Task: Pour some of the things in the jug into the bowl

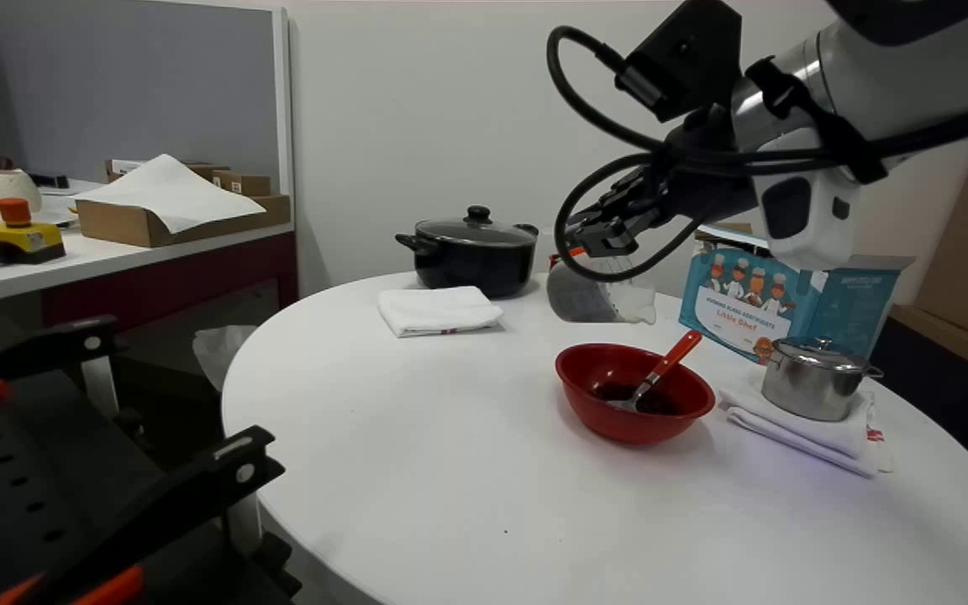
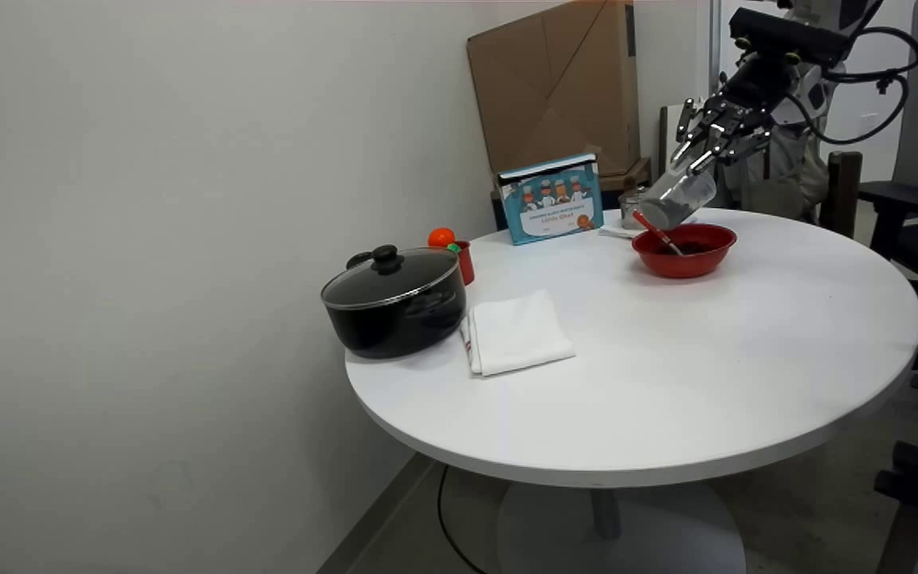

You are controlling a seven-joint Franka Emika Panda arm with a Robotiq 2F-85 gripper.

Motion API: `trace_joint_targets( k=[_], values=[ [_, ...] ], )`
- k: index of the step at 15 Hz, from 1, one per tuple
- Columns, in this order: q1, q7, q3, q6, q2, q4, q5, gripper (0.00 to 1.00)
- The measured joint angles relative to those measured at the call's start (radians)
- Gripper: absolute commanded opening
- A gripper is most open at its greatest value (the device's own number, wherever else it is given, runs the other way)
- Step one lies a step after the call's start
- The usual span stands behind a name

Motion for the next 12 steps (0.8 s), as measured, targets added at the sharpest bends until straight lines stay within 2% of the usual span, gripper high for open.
trace_joint_targets(
  k=[7,12],
  values=[
    [-0.006,0.000,-0.021,-0.087,0.075,0.024,0.092,0.06],
    [-0.043,-0.012,-0.052,-0.159,0.118,0.023,0.166,0.06]
  ],
)
